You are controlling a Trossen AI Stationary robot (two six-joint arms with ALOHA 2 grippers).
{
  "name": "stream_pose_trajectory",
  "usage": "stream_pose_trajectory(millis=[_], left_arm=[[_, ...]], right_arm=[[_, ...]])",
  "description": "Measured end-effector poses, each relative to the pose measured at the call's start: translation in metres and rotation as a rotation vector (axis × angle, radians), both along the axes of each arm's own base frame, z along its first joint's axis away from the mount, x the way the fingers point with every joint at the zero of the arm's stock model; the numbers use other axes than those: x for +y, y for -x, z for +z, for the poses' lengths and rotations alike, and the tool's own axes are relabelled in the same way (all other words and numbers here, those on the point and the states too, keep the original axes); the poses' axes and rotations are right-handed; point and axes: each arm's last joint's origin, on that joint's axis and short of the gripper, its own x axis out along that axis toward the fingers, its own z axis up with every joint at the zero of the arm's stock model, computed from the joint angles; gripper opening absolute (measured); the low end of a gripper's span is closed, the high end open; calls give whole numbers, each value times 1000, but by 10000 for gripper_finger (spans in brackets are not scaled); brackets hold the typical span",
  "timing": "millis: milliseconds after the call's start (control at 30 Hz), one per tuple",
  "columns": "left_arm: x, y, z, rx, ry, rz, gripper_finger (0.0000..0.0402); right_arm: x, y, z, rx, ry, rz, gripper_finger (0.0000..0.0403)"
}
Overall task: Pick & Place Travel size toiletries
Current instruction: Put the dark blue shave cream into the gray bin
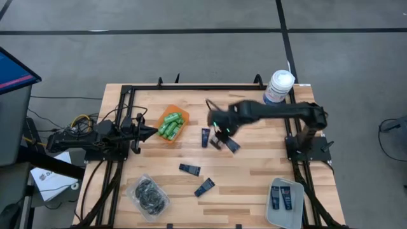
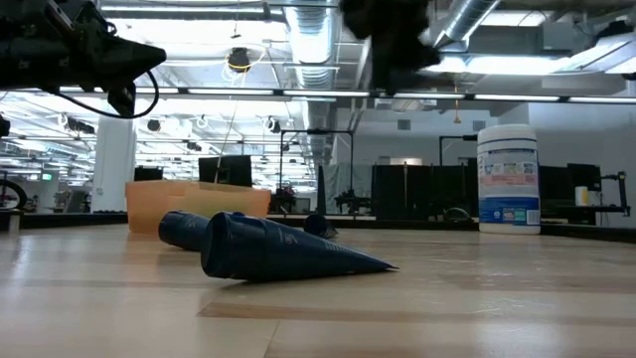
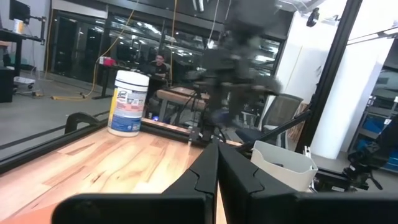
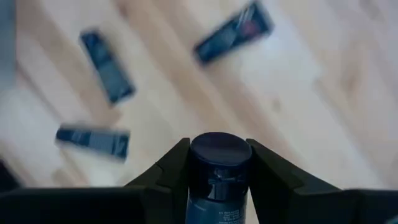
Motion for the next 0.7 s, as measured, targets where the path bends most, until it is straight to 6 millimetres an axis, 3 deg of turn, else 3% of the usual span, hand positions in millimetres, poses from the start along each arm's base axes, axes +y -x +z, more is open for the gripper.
stream_pose_trajectory(millis=[167,367,700], left_arm=[[0,0,0,1,0,-2,2],[0,0,0,1,-1,-3,2],[0,0,0,0,0,-3,2]], right_arm=[[57,33,11,114,22,-63,116],[116,70,9,265,46,-204,126],[210,134,-13,404,-83,-465,125]])
